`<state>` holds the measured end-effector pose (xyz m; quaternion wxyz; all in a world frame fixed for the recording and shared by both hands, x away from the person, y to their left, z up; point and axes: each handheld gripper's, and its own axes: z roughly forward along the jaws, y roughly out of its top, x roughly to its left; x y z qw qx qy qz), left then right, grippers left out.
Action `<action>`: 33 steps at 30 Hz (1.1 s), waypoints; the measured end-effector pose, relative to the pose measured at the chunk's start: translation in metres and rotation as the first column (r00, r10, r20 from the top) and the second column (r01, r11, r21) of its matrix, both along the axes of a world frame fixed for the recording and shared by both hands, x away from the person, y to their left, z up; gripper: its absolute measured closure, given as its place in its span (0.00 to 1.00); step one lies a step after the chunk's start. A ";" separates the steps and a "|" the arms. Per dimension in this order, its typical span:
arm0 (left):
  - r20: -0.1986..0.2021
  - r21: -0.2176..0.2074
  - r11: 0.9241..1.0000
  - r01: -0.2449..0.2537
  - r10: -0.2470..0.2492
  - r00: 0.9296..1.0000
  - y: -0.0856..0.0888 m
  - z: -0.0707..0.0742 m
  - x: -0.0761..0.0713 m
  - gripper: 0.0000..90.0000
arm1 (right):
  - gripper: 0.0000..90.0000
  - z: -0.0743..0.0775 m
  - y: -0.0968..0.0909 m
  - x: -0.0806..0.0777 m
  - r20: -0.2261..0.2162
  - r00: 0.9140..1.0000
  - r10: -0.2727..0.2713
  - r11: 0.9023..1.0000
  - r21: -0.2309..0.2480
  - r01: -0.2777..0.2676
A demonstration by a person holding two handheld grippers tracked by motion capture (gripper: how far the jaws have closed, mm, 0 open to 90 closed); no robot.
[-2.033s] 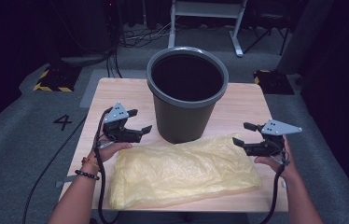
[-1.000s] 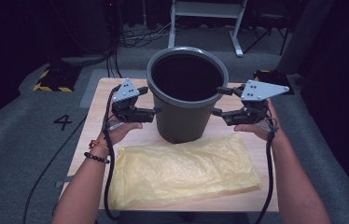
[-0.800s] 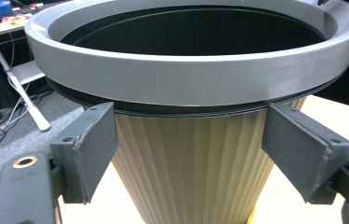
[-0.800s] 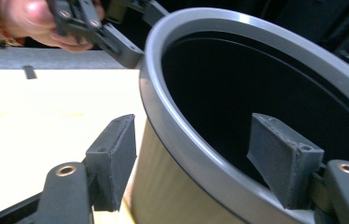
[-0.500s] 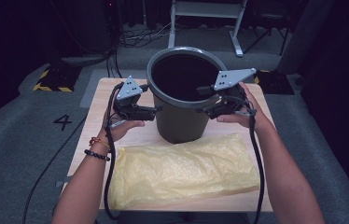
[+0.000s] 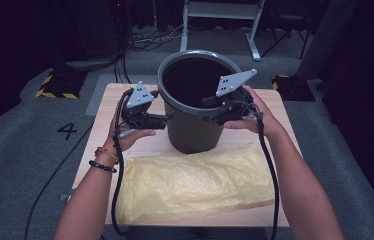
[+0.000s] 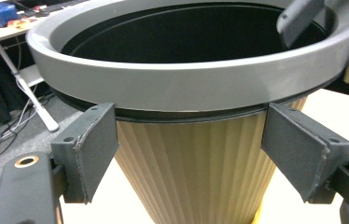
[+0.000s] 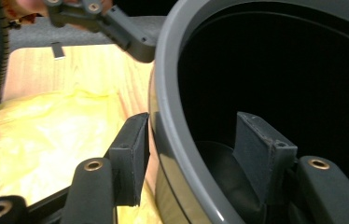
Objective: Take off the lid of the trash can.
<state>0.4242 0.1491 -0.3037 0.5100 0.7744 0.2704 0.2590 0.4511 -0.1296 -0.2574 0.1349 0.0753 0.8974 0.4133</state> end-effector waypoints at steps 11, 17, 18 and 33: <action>0.000 0.003 1.000 -0.003 0.003 1.000 -0.004 0.000 0.000 0.20 | 0.50 0.002 0.006 -0.001 -0.003 1.000 0.012 1.000 -0.021 -0.012; 0.011 -0.070 0.998 -0.004 0.005 1.000 -0.005 0.006 -0.001 0.20 | 0.59 0.002 0.011 -0.002 -0.007 0.999 0.037 0.999 -0.031 -0.037; 0.013 -0.074 0.997 -0.002 0.003 1.000 -0.005 0.008 -0.001 0.20 | 0.60 0.002 0.011 -0.002 -0.007 0.999 0.047 0.998 -0.031 -0.047; -0.017 0.026 0.998 -0.058 0.058 0.998 0.002 0.004 0.003 0.20 | 0.57 0.005 0.017 -0.003 -0.004 0.999 0.048 0.998 -0.049 -0.048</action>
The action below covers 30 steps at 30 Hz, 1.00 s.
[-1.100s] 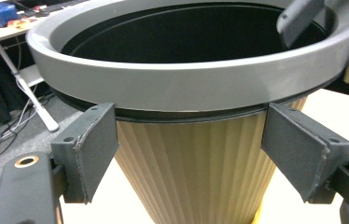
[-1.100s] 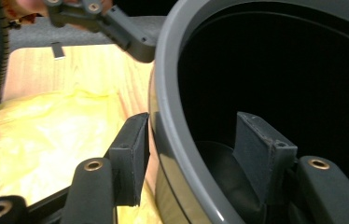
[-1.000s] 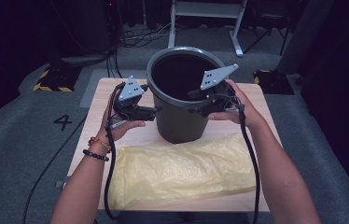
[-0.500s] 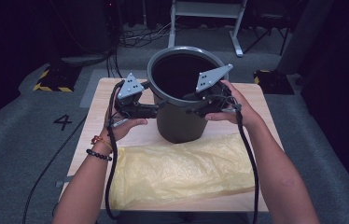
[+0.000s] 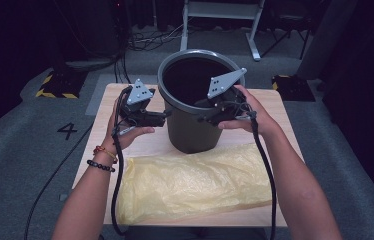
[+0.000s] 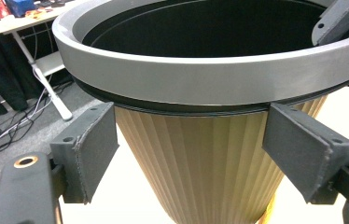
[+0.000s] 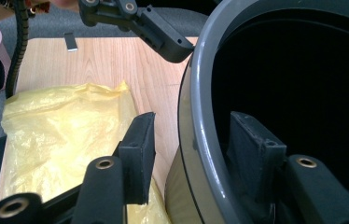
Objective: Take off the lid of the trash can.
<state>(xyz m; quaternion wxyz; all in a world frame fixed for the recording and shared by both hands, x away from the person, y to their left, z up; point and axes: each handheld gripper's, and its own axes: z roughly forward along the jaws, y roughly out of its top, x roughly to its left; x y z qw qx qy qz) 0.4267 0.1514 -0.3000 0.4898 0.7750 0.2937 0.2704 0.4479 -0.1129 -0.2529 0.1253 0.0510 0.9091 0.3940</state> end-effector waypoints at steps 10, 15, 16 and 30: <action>0.019 -0.001 1.000 -0.017 0.017 1.000 -0.004 0.001 0.002 0.19 | 0.55 -0.001 0.004 0.001 -0.013 1.000 0.016 1.000 -0.018 -0.016; 0.030 -0.016 1.000 0.001 0.000 1.000 -0.007 0.003 0.000 0.19 | 0.60 0.001 0.002 0.002 -0.018 1.000 0.016 1.000 0.005 -0.016; 0.033 -0.019 1.000 0.003 -0.002 0.999 -0.007 0.003 0.000 0.19 | 0.61 0.002 0.002 0.003 -0.017 1.000 0.014 1.000 0.006 -0.013; 0.055 -0.036 0.999 0.017 -0.015 0.998 -0.011 0.009 0.000 0.20 | 0.82 0.011 0.000 0.006 0.005 1.000 0.002 0.999 0.039 -0.002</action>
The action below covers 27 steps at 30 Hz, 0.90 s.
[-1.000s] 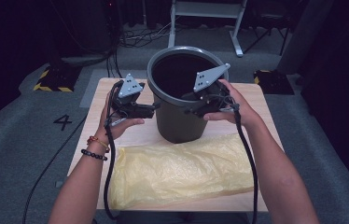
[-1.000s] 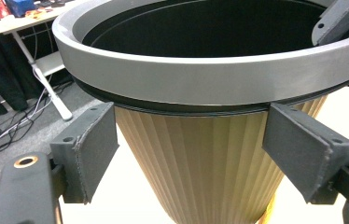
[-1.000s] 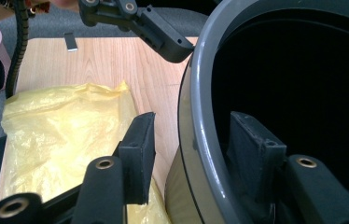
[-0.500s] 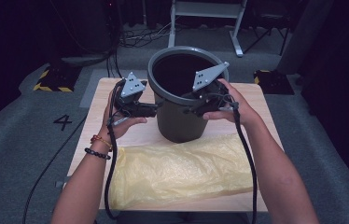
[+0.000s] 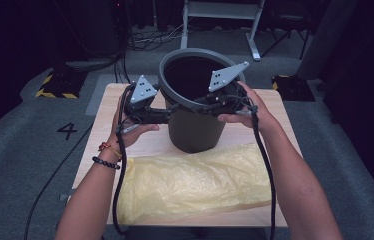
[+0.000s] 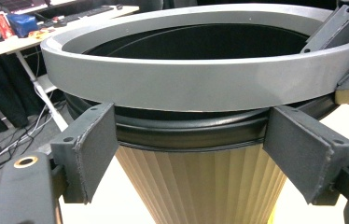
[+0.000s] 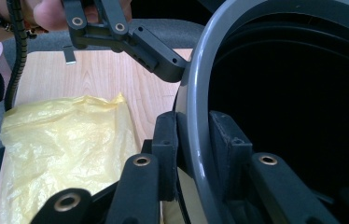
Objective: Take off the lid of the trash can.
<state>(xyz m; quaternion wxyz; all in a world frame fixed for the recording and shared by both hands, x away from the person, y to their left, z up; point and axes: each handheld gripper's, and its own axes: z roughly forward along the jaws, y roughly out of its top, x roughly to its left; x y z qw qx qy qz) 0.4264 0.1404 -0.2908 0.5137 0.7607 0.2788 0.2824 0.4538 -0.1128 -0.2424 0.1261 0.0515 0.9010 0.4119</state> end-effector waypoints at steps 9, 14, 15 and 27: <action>-0.006 -0.022 0.998 -0.055 0.055 0.998 0.016 0.003 0.010 0.21 | 0.84 0.003 0.003 -0.001 0.021 0.999 0.031 0.999 -0.014 -0.030; -0.011 -0.036 0.995 -0.089 0.088 0.996 0.024 0.004 0.020 0.21 | 0.84 0.006 0.006 -0.001 0.033 0.999 0.035 0.999 -0.031 -0.034; -0.007 -0.036 0.994 -0.100 0.100 0.995 0.025 0.004 0.022 0.21 | 0.84 0.006 0.006 -0.001 0.035 0.999 0.036 0.999 -0.035 -0.035; -0.023 -0.038 0.986 -0.163 0.162 0.986 0.034 0.001 0.039 0.23 | 0.85 0.013 0.007 -0.002 0.068 0.997 0.029 0.999 -0.048 -0.026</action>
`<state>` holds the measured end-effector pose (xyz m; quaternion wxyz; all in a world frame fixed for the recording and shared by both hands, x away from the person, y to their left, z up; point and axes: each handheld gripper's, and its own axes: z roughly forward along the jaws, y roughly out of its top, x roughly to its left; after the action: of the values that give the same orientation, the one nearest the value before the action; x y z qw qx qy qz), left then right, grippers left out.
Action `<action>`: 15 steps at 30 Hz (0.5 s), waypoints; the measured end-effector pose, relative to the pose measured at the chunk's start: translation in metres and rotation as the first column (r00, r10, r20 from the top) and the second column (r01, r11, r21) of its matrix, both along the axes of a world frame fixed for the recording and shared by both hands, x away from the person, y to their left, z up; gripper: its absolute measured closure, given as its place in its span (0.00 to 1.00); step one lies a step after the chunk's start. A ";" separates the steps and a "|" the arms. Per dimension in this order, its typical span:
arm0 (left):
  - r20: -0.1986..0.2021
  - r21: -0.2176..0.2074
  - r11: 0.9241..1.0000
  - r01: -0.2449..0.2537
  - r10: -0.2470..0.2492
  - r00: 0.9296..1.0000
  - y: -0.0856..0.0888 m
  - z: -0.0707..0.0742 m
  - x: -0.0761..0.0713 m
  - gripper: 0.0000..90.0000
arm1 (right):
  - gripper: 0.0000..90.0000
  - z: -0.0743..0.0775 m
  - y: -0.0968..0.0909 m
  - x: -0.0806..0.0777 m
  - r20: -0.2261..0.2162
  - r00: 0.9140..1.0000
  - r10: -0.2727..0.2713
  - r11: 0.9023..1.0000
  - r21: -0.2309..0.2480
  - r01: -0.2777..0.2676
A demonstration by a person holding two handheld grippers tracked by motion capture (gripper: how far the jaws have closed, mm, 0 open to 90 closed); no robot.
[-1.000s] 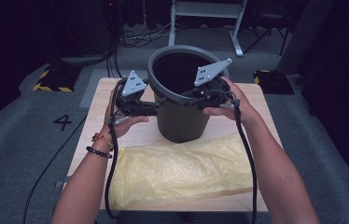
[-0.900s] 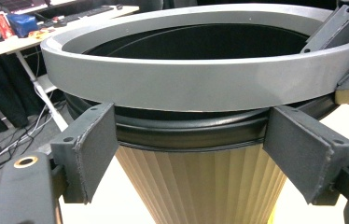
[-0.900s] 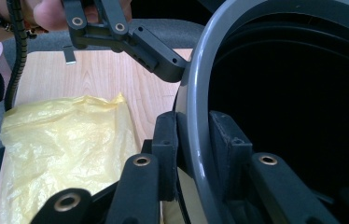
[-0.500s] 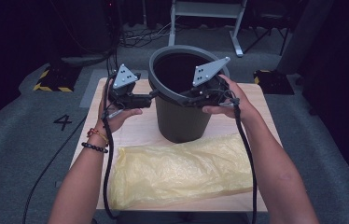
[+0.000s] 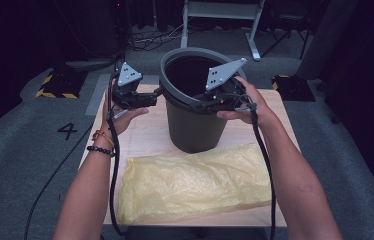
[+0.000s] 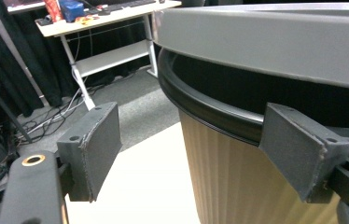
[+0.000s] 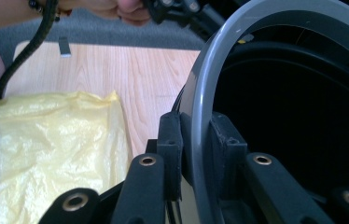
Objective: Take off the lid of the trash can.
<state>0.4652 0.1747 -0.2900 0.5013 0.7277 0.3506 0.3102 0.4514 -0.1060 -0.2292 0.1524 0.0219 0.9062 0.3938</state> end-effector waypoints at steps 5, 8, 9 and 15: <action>-0.003 -0.005 1.000 -0.023 0.023 1.000 0.001 0.000 0.004 0.24 | 0.85 0.000 0.001 -0.001 0.018 1.000 -0.009 1.000 -0.003 0.009; -0.003 0.000 0.999 -0.042 0.042 0.999 0.000 0.001 0.008 0.24 | 0.85 0.000 0.001 -0.001 0.018 1.000 -0.008 1.000 -0.005 0.008; -0.002 -0.001 0.999 -0.047 0.047 0.999 0.000 0.002 0.008 0.25 | 0.85 0.000 0.001 -0.001 0.021 1.000 -0.009 1.000 -0.007 0.009; 0.008 0.026 0.995 -0.092 0.091 0.996 -0.002 0.003 0.017 0.28 | 0.85 0.001 0.003 -0.001 0.031 1.000 -0.006 1.000 -0.025 0.007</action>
<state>0.4826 0.1728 -0.2866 0.4781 0.7163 0.3777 0.3400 0.4500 -0.1032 -0.2280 0.1678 0.0171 0.9085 0.3823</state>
